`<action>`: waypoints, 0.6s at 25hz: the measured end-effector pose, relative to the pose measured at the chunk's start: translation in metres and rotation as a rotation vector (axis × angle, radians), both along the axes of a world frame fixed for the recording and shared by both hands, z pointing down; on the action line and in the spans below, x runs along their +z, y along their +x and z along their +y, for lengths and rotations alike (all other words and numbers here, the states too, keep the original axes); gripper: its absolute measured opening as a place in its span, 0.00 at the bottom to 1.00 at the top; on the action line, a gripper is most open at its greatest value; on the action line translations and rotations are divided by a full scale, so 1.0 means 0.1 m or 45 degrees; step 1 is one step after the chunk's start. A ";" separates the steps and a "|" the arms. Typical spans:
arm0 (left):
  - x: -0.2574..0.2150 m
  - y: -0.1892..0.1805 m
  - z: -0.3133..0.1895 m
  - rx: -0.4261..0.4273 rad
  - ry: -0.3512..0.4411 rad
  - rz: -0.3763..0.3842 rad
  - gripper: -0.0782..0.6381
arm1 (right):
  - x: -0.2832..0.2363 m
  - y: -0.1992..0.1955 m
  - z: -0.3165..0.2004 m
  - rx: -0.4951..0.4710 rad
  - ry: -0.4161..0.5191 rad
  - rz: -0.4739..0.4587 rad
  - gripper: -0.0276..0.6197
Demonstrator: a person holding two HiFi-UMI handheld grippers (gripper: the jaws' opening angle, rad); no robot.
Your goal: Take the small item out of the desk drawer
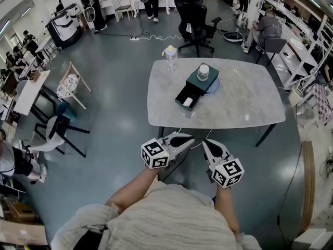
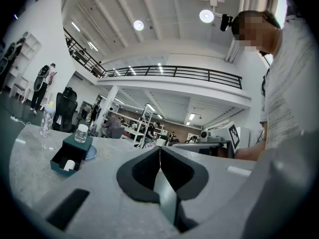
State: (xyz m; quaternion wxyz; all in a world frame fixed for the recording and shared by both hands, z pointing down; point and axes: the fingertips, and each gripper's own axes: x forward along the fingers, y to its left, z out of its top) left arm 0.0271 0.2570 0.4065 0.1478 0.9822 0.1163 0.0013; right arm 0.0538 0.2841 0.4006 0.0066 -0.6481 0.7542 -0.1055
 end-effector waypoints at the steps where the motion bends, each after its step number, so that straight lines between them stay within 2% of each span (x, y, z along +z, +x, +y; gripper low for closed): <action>1: 0.00 -0.01 0.01 0.001 -0.001 -0.001 0.13 | 0.00 0.00 0.01 0.000 0.000 -0.001 0.06; 15: 0.01 -0.03 0.04 -0.014 -0.013 0.000 0.13 | 0.02 0.00 0.05 0.001 0.005 -0.008 0.06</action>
